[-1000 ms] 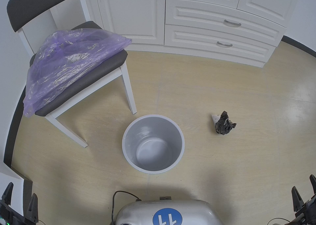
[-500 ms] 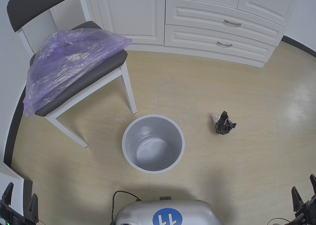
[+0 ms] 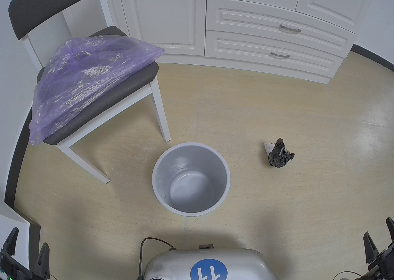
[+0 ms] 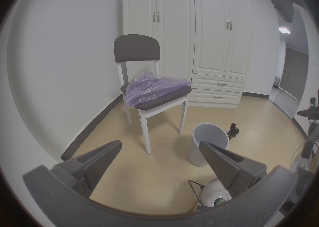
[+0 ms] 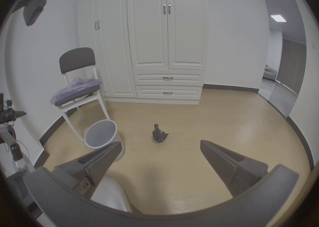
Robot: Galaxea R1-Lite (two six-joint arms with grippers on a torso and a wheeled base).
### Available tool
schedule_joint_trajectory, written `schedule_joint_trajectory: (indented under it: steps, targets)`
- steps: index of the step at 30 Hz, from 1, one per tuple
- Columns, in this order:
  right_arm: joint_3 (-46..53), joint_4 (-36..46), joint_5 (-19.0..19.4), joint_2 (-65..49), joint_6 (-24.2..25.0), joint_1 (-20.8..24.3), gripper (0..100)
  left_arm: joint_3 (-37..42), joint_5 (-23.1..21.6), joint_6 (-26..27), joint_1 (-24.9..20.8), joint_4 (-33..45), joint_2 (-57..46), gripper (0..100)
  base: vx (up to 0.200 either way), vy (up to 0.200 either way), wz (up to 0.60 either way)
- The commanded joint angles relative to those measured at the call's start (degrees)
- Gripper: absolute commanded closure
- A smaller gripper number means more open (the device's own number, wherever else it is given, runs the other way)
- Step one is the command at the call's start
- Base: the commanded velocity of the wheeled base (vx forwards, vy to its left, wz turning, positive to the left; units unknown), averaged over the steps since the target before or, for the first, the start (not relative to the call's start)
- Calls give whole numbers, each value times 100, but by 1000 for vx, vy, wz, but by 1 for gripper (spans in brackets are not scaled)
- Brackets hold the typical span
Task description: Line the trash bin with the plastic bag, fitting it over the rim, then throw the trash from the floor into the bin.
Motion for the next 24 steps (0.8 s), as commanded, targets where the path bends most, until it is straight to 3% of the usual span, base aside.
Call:
schedule_joint_trajectory:
  steps: [1,17,24]
  targets:
    - [101,-9,-28,-93,49,17,0,101,16,-109,0,-4,-93,0,0,0,0]
    - [101,0,-2,-93,-302,-1,0,101,7,-21,0,-13,-93,0,0,0,0]
    - [101,0,7,-93,-434,-10,0,101,-107,251,0,-39,-93,0,0,0,0]
